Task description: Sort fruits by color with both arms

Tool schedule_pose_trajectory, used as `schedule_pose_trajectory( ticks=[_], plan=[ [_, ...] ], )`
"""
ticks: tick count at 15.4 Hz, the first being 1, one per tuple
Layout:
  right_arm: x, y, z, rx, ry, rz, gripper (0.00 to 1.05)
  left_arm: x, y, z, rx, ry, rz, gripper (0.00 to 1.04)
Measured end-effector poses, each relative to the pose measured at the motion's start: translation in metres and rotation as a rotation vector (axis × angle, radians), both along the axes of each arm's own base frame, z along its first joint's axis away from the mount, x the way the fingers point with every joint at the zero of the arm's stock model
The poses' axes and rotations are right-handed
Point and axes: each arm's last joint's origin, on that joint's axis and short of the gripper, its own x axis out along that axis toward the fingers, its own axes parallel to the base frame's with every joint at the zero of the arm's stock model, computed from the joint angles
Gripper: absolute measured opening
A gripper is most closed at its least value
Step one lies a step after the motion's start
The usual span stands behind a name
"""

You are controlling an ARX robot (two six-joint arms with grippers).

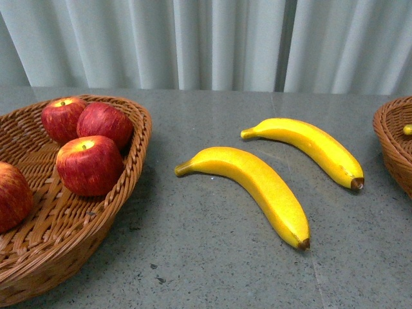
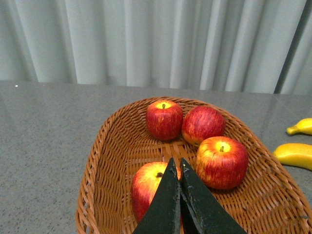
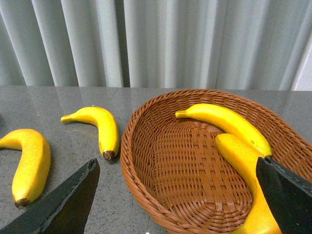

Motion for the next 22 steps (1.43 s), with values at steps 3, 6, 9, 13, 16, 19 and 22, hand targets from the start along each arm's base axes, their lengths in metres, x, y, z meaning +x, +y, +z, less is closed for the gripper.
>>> schedule_pose_trajectory(
  ticks=[3,6,9,13,16,19,22],
  plan=[
    [0.000,0.000,0.000,0.000,0.000,0.000,0.98,-0.004,0.000,-0.004,0.000,-0.004,0.000,0.01],
    [0.000,0.000,0.000,0.000,0.000,0.000,0.98,-0.009,0.000,-0.008,0.000,-0.006,0.000,0.01],
    [0.000,0.000,0.000,0.000,0.000,0.000,0.98,-0.013,0.000,-0.014,0.000,-0.021,0.000,0.01],
    [0.000,0.000,0.000,0.000,0.001,0.000,0.98,-0.024,0.000,-0.020,0.000,0.023,0.000,0.01],
    [0.000,0.000,0.000,0.000,0.001,0.000,0.98,-0.025,0.000,-0.018,0.001,-0.003,0.000,0.01],
    [0.000,0.000,0.000,0.000,0.000,0.000,0.98,-0.025,0.000,-0.017,0.001,-0.007,0.002,0.01],
    [0.000,0.000,0.000,0.000,0.000,0.000,0.98,-0.025,0.000,-0.017,0.001,-0.006,0.001,0.15]
  ],
)
